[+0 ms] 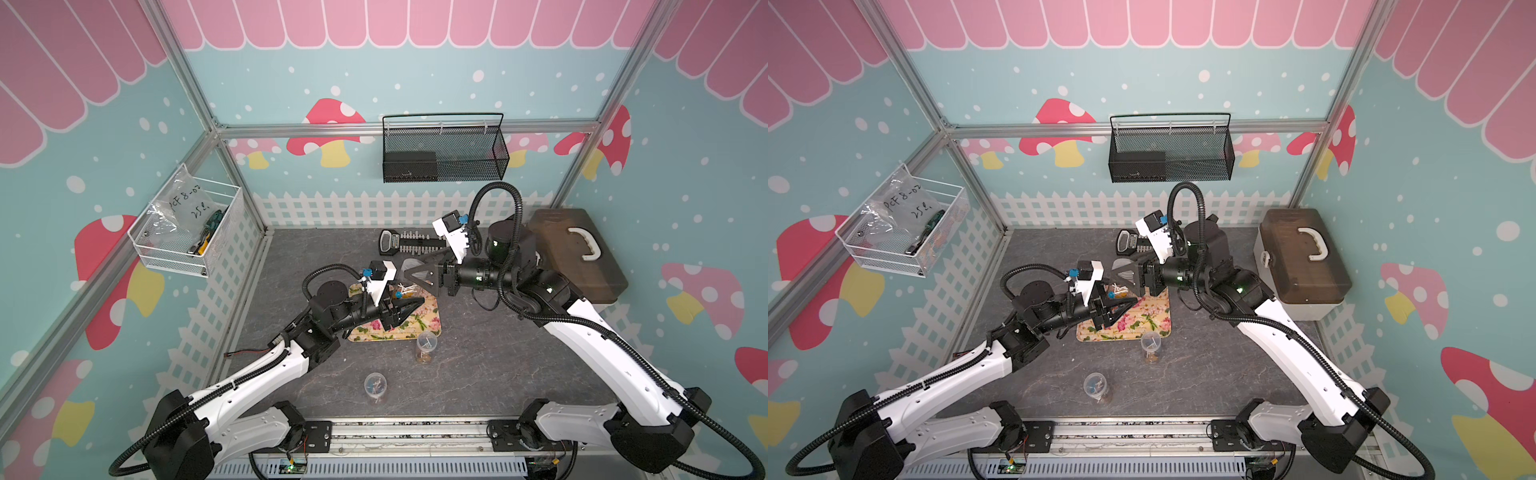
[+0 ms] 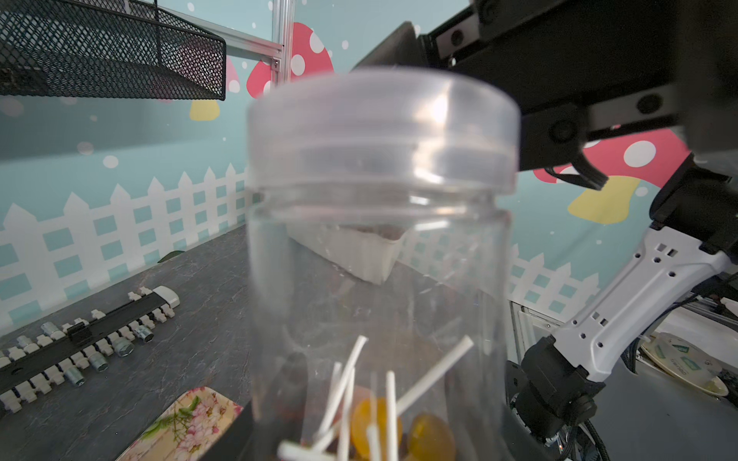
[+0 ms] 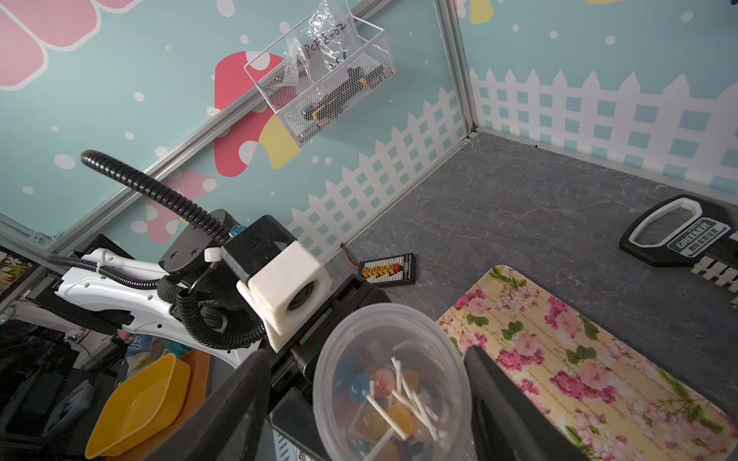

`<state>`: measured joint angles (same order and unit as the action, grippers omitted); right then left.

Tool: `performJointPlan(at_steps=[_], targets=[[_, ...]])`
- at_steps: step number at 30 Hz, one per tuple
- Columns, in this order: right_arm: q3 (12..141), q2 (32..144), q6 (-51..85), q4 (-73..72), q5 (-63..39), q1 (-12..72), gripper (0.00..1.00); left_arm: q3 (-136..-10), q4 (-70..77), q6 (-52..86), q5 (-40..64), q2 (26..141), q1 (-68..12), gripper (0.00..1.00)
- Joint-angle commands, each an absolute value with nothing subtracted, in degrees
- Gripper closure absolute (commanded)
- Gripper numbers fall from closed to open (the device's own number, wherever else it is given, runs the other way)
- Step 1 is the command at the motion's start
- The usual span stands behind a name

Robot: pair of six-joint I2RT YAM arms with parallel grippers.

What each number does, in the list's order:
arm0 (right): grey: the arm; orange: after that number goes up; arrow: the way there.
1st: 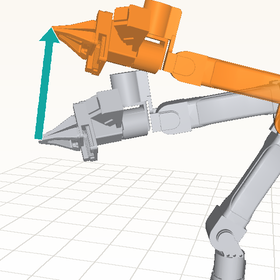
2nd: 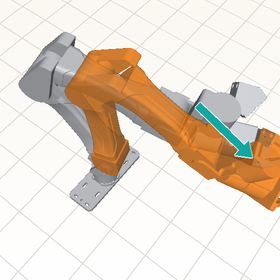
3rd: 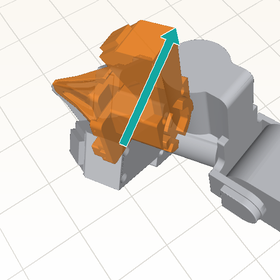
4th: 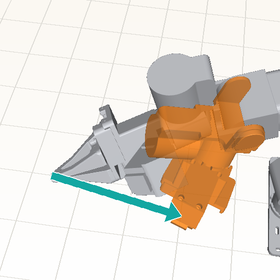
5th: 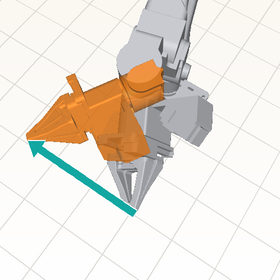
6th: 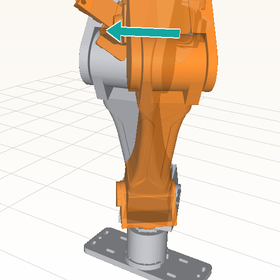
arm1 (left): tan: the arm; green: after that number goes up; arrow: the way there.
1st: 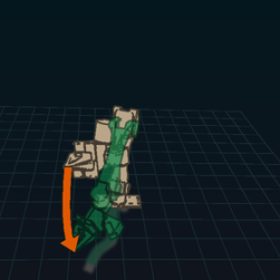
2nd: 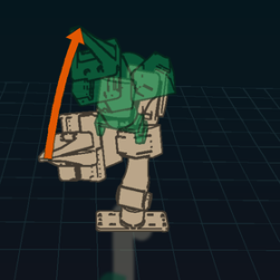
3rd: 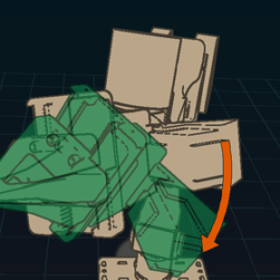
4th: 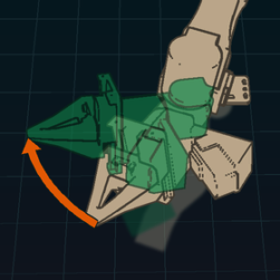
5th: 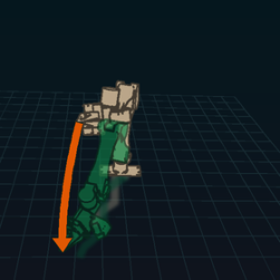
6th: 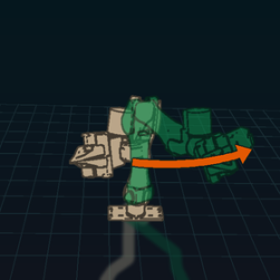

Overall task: Pour the candies out of the jar
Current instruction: Unscrew the lid from the jar.

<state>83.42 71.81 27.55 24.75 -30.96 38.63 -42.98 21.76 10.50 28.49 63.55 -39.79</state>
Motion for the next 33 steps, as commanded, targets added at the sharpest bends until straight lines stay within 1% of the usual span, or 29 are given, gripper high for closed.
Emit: performJointPlan(at_steps=[1,3,8,12,17,19,22,27,33], targets=[[85.62,72.56,27.18,25.69,-31.21,39.81,0.35,-42.72,24.01,10.79,28.55,63.13,-39.9,0.47],[86.19,73.0,26.75,26.39,-31.11,40.07,0.42,-42.58,24.1,10.98,28.07,62.76,-39.92,0.47],[87.7,74.17,25.43,28.2,-30.7,40.67,0.51,-42.3,25.31,11.47,27.69,62.23,-39.9,0.47],[87.41,74.09,24.26,28.42,-28.84,41.13,0.6,-42.36,25.02,11.34,27.92,62.23,-39.9,0.47],[87.8,73.7,19.31,28.32,-28.78,41.07,0.64,-43.96,23.06,11.6,30.65,62.97,-39.9,0.47],[88.89,73.66,15.52,27.44,-31.99,40.58,0.65,-45.0,21.99,11.65,32.32,63.28,-39.91,0.47],[90.67,73.44,9.78,24.91,-40.48,39.01,0.66,-47.17,20.61,11.69,35.42,63.35,-39.9,0.47],[94.91,74.14,1.81,26.54,-49.07,37.97,0.67,-49.87,17.57,12.04,39.14,62.87,-39.95,0.47],[95.11,74.33,-1.08,26.89,-53.26,37.73,0.67,-49.85,17.79,12.83,39.91,61.97,-39.9,0.47]])
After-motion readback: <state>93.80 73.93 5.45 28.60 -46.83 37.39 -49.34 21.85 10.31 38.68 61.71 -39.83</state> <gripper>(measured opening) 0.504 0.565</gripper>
